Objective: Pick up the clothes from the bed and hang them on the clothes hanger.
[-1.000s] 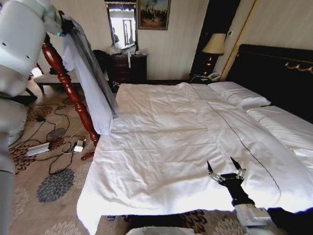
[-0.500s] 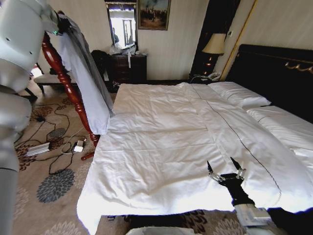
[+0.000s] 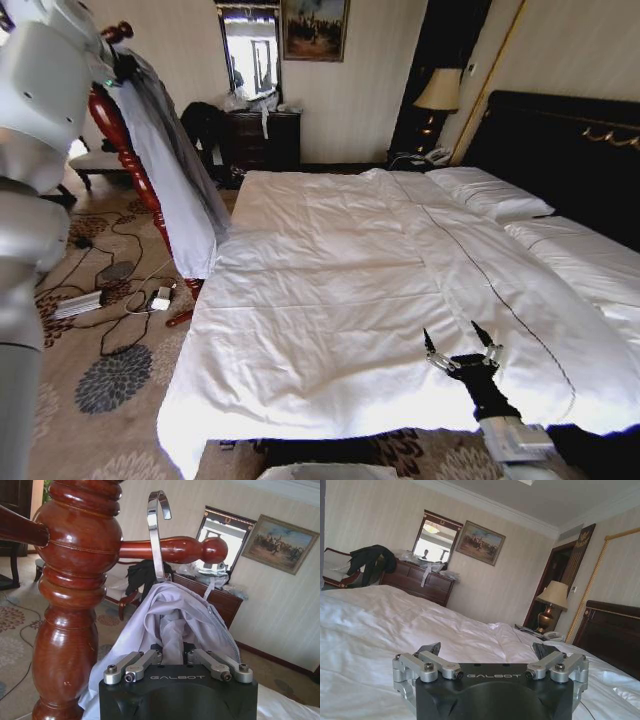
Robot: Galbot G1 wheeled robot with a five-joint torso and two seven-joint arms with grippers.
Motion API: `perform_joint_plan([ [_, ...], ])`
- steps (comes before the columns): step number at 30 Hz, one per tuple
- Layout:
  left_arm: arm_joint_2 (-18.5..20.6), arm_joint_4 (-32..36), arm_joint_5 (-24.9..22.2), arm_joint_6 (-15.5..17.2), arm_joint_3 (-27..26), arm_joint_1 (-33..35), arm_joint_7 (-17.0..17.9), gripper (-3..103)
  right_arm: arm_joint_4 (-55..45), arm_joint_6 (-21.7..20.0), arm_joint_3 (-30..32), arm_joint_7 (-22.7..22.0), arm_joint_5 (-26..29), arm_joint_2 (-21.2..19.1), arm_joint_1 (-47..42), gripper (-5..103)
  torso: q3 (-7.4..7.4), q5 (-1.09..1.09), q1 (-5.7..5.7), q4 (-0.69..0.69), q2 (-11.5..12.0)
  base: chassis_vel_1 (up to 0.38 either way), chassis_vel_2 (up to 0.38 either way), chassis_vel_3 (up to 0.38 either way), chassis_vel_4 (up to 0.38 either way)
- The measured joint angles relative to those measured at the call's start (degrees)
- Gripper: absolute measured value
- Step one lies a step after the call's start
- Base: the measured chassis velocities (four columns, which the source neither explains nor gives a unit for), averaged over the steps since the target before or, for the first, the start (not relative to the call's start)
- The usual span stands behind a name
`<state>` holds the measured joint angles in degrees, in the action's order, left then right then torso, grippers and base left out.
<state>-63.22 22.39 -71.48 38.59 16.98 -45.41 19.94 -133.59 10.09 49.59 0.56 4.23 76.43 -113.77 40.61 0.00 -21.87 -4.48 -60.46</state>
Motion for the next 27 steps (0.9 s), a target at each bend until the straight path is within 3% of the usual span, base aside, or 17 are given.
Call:
perform_joint_plan([
  [7, 0.18, -2.28, 4.62, -1.47, -1.41, 1.07, -3.45, 15, 0.00, 0.00, 0.00, 0.00, 0.00, 0.00, 0.00, 100, 0.00, 0.00, 0.00, 0.01, 0.00, 0.000, 0.000, 0.000, 0.000],
  [27, 0.65, -5.27, 9.57, -4.58, -1.94, 2.85, -9.38, 15, 0.00, 0.00, 0.00, 0.00, 0.00, 0.00, 0.00, 100, 0.00, 0.00, 0.00, 0.01, 0.00, 0.000, 0.000, 0.000, 0.000],
])
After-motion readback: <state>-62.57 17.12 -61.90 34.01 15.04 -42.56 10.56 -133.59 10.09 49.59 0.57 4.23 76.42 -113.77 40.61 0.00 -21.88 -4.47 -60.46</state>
